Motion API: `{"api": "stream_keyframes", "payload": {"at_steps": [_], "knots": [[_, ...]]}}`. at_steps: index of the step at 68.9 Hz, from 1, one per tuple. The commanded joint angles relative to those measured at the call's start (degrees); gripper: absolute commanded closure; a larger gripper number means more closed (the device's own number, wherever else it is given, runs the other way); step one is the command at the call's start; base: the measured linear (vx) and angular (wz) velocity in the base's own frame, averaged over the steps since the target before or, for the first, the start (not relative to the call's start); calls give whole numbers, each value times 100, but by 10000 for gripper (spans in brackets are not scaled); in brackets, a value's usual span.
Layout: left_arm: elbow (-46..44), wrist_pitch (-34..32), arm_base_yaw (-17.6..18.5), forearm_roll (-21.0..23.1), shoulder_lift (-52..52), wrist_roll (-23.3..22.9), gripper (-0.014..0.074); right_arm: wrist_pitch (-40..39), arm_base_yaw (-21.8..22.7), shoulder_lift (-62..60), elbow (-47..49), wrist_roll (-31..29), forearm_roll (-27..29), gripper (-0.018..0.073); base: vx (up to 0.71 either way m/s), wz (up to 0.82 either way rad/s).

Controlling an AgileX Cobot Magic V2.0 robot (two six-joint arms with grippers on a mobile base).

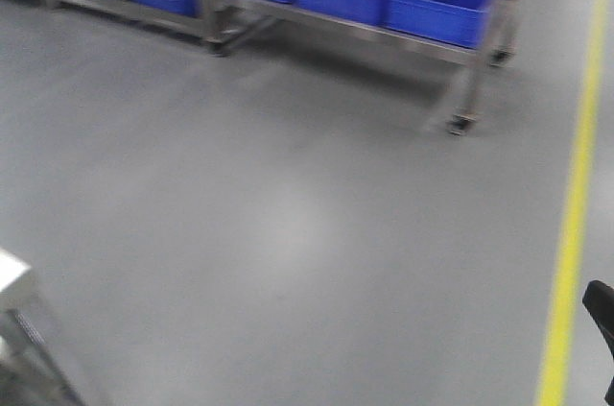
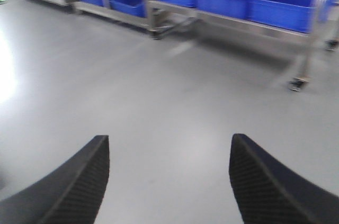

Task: Move and align brake pads A on conveyor
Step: 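Turn and drive up to the steel table with two brake pads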

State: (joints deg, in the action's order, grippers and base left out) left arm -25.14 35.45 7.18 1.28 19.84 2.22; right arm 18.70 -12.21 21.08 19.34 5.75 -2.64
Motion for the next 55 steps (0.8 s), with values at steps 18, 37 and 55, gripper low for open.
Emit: {"api": "stream_keyframes", "payload": {"at_steps": [18, 37, 55], "knots": [[-145, -388, 22, 42, 31, -13, 45, -422, 15, 51, 164, -32, -34, 89, 26, 102], [-145, -388, 22, 42, 31, -13, 45, -422, 15, 51, 164, -32, -34, 89, 24, 92], [-145, -388, 22, 42, 31, -13, 45, -422, 15, 51, 164, -32, -34, 89, 21, 82]]}}
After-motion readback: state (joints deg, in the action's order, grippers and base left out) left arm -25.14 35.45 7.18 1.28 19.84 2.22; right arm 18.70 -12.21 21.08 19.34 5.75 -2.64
